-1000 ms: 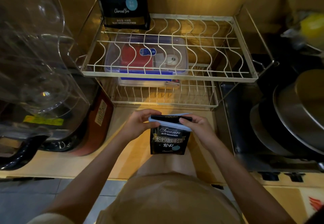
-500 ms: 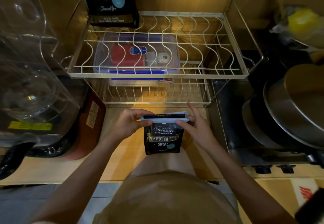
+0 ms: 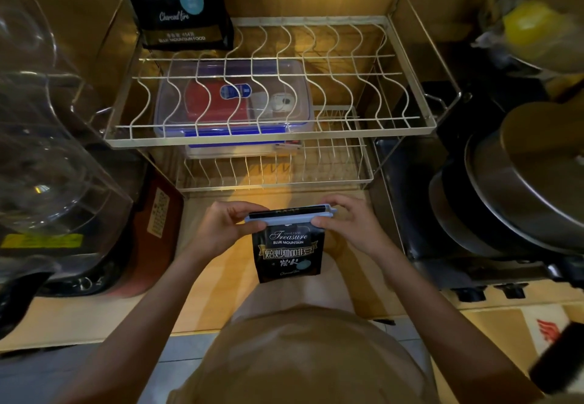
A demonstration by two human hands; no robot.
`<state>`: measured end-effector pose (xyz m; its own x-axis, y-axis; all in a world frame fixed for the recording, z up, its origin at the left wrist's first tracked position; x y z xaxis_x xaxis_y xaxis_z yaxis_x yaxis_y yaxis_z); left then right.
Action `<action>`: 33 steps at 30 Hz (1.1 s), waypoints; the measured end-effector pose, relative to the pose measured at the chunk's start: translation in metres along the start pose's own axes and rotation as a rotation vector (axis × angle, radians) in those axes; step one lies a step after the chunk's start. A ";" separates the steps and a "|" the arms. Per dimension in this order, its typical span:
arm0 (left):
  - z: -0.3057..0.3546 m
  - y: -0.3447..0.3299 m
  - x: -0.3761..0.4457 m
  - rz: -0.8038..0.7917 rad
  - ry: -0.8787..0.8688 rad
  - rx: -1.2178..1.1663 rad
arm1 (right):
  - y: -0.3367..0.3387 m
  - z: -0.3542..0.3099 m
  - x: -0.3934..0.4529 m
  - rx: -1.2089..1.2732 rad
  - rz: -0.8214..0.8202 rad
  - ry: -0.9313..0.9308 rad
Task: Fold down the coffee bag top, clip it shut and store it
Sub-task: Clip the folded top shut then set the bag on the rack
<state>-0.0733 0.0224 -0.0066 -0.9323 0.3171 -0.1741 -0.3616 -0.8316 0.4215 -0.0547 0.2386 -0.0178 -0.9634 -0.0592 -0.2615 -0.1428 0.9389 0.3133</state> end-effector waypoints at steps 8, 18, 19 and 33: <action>0.006 0.001 -0.004 -0.009 0.011 0.008 | -0.003 -0.011 0.003 -0.001 -0.131 0.026; 0.070 -0.058 0.023 -0.308 -0.235 0.901 | -0.002 -0.006 0.002 -0.002 -0.039 0.047; 0.074 -0.072 0.026 -0.344 -0.260 0.940 | -0.002 -0.006 0.002 0.012 -0.039 0.055; 0.067 -0.086 0.043 -0.439 -0.253 0.901 | 0.006 -0.008 -0.003 -0.297 -0.223 0.106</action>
<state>-0.0829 0.1382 0.0094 -0.6536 0.6834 -0.3251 -0.4478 -0.0029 0.8941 -0.0546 0.2417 -0.0074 -0.9172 -0.2998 -0.2623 -0.3958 0.7607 0.5146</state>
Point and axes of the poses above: each hand's wrist, its own x-axis towards the middle knuckle, its own y-axis out of the back of the hand, z = x × y, the point moved 8 cm from there along x, towards the middle knuckle, and after that the axes turned 6 degrees about x, right-handed, at the moved point
